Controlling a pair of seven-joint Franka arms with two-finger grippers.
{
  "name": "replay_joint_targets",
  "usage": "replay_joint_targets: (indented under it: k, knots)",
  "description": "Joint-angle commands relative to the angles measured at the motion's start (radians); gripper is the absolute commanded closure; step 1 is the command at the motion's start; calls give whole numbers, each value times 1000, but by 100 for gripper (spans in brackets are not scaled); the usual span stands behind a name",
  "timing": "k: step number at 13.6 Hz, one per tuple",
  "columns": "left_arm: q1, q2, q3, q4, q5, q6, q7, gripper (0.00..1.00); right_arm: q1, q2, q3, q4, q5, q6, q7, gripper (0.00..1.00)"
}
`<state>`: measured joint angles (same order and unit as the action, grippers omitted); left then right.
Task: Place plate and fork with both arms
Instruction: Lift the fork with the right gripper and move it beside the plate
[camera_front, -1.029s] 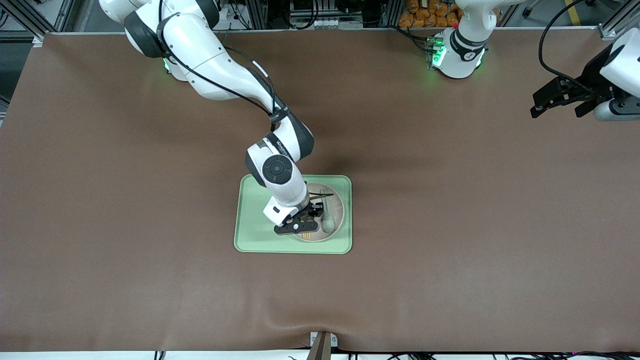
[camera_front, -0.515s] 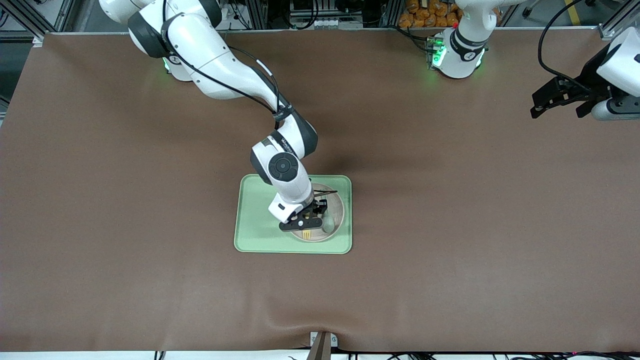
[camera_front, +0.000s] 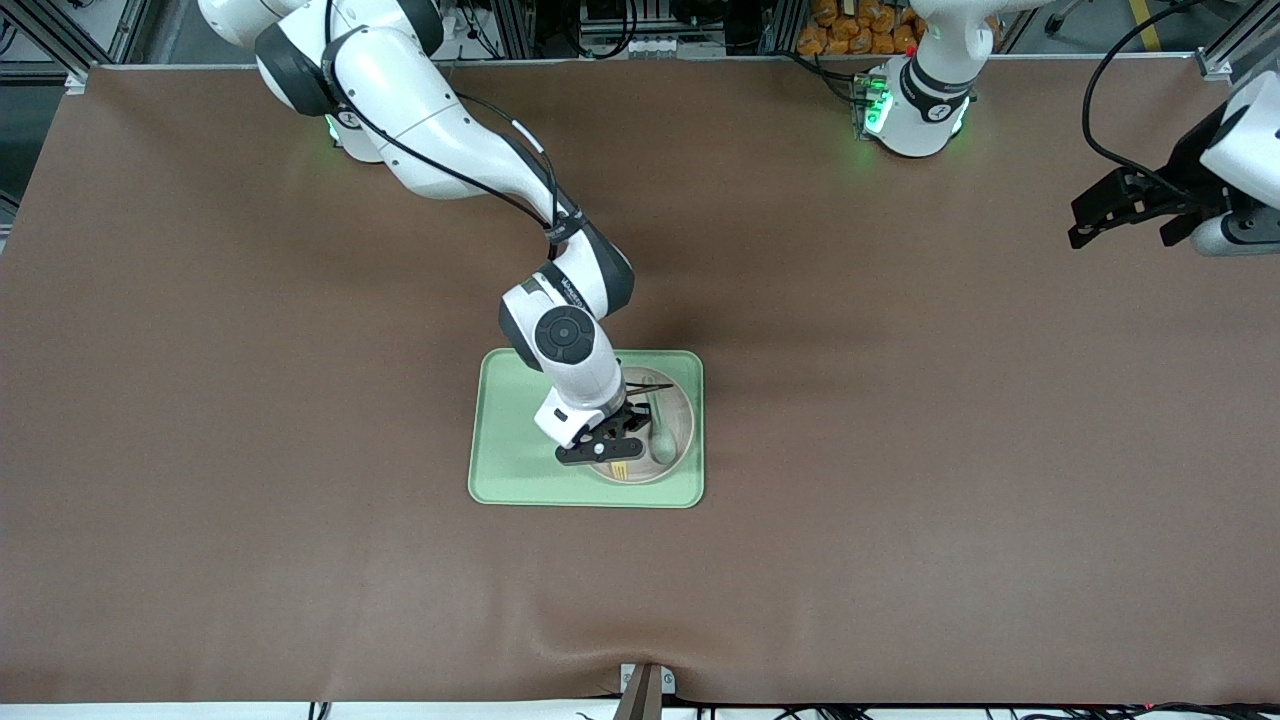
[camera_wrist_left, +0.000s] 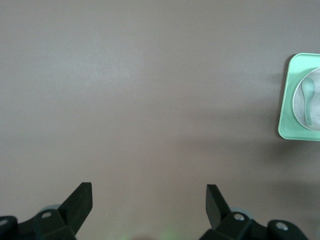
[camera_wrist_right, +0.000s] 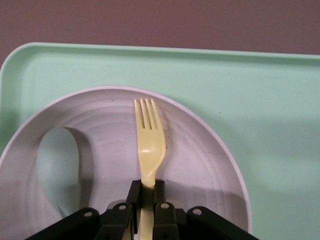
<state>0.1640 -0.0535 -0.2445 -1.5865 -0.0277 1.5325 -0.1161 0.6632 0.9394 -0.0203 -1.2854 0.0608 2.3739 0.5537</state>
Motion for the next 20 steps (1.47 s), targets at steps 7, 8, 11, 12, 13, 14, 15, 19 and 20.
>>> replay_joint_targets:
  k: [7, 8, 11, 12, 13, 14, 15, 19, 20]
  knots:
    - [-3, 4, 5, 34, 22, -12, 9, 0, -19, -13, 5, 102, 33, -174, 20, 100]
    - [-17, 4, 31, 33, 20, -12, 10, 0, -22, -13, 5, 113, 34, -192, 18, 100]
    - [-128, 3, 144, 31, 20, -18, 3, 0, -53, -31, 8, 129, 50, -240, 15, 100]
    - [-158, 1, 169, 30, 20, -22, -2, 0, -65, -39, 8, 129, 53, -245, 12, 100]
    - [-178, 3, 186, 30, 20, -25, -5, 0, -77, -40, 8, 129, 53, -255, 12, 100]
    - [-194, 1, 200, 28, 20, -26, -5, 0, -91, -47, 10, 129, 53, -271, 5, 100]
    - [-217, 1, 220, 26, 20, -28, -7, 0, -114, -54, 11, 129, 60, -280, -18, 100]
    - [-261, 3, 257, 33, 22, -46, -22, 0, -177, -92, 13, 127, 106, -375, -89, 100]
    - [-259, 3, 254, 33, 20, -46, -23, 0, -198, -103, 13, 121, 106, -406, -121, 100]
